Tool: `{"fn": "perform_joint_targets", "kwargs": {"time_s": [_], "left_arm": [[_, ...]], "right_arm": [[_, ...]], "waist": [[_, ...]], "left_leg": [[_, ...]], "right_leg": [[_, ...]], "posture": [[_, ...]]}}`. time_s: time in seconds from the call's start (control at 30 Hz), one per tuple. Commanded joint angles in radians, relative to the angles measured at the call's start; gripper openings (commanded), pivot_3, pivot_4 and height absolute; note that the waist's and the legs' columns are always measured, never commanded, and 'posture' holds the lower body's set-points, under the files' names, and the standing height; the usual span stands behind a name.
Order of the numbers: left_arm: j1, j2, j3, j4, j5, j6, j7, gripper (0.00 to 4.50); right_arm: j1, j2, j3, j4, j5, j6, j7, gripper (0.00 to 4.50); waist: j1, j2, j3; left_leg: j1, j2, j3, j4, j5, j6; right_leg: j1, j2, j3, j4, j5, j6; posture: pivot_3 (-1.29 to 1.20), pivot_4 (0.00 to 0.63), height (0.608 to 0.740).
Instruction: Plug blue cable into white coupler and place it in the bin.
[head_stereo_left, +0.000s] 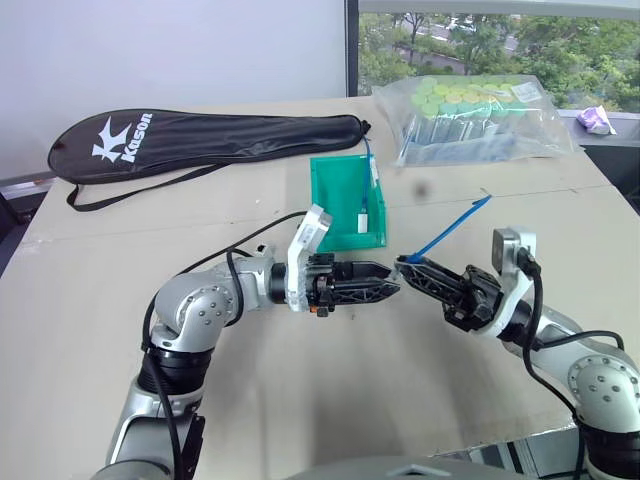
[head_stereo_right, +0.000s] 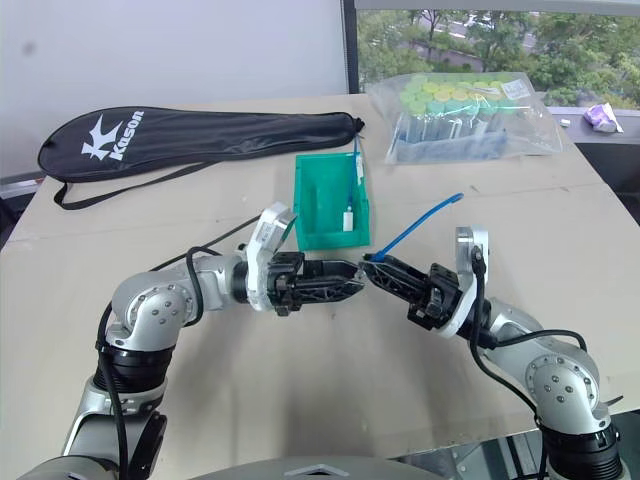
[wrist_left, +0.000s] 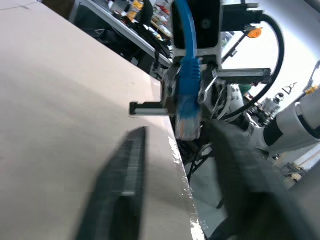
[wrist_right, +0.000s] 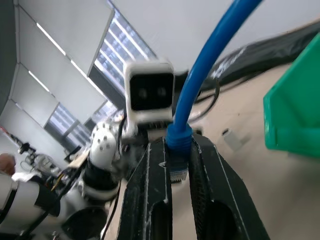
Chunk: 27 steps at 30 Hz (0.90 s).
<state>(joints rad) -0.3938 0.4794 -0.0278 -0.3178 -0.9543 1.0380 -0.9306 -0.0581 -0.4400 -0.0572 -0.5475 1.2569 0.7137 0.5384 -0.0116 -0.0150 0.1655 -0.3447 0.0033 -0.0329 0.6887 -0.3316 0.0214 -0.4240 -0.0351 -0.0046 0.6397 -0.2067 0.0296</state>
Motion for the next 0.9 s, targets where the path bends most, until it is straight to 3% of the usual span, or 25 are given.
{"fn": "perform_joint_targets", "kwargs": {"time_s": [0.03,0.1,0.2,0.27,0.53,0.7,0.9], "left_arm": [[0.131,0.043,0.08,-0.158,-0.047,-0.025,0.035,2.93],[0.213,0.033,0.095,-0.235,0.029,-0.105,0.11,2.93],[0.315,0.0,0.038,-0.324,0.329,-0.399,0.23,2.93],[0.382,-0.011,0.023,-0.354,0.456,-0.532,0.278,2.93],[0.639,-0.14,0.078,-0.268,0.848,-0.903,0.6,2.93],[0.627,-0.182,0.103,-0.126,0.966,-1.04,0.708,2.93],[0.568,-0.239,0.123,0.052,0.962,-1.052,0.766,2.93]], "right_arm": [[-0.014,0.0,-0.056,0.016,-0.065,-0.066,0.011,0.0],[-0.009,0.003,-0.073,0.029,-0.11,-0.103,0.019,0.0],[0.003,0.018,-0.089,0.044,-0.215,-0.188,0.034,0.0],[0.016,0.016,-0.082,0.046,-0.289,-0.237,0.062,0.0],[0.003,0.035,0.003,0.095,-0.543,-0.439,0.181,0.0],[-0.004,0.044,0.045,0.13,-0.608,-0.479,0.215,0.0],[-0.01,0.052,0.06,0.138,-0.632,-0.485,0.227,0.0]], "waist": [[-0.005,0.0,0.0],[-0.003,0.0,0.0],[0.012,0.0,0.0],[0.02,0.0,0.0],[0.024,0.001,0.0],[0.026,0.001,-0.001],[0.024,0.001,-0.001]], "left_leg": [[0.0,0.002,0.001,-0.001,0.0,0.0],[0.0,0.002,0.001,-0.001,0.0,0.0],[-0.001,0.002,0.001,-0.002,0.0,-0.001],[-0.001,0.001,0.001,-0.002,0.0,-0.001],[0.0,0.002,0.004,-0.002,0.0,0.0],[0.0,0.002,0.003,-0.002,0.0,0.0],[0.0,0.002,0.003,-0.002,0.0,0.0]], "right_leg": [[-0.001,0.0,0.001,0.0,0.0,0.0],[-0.002,0.0,0.003,0.0,0.0,0.0],[-0.002,-0.002,0.005,-0.001,0.0,0.0],[-0.002,-0.002,0.006,-0.002,0.0,0.0],[-0.002,-0.001,0.008,-0.003,0.0,0.0],[-0.001,-0.001,0.003,-0.002,0.0,0.0],[-0.001,-0.001,0.002,-0.002,0.0,0.0]], "posture": [[0.0,0.15,0.74],[0.0,0.15,0.74],[0.0,0.15,0.74],[0.0,0.15,0.74],[0.0,0.15,0.74],[0.0,0.15,0.74],[0.0,0.15,0.74]]}}
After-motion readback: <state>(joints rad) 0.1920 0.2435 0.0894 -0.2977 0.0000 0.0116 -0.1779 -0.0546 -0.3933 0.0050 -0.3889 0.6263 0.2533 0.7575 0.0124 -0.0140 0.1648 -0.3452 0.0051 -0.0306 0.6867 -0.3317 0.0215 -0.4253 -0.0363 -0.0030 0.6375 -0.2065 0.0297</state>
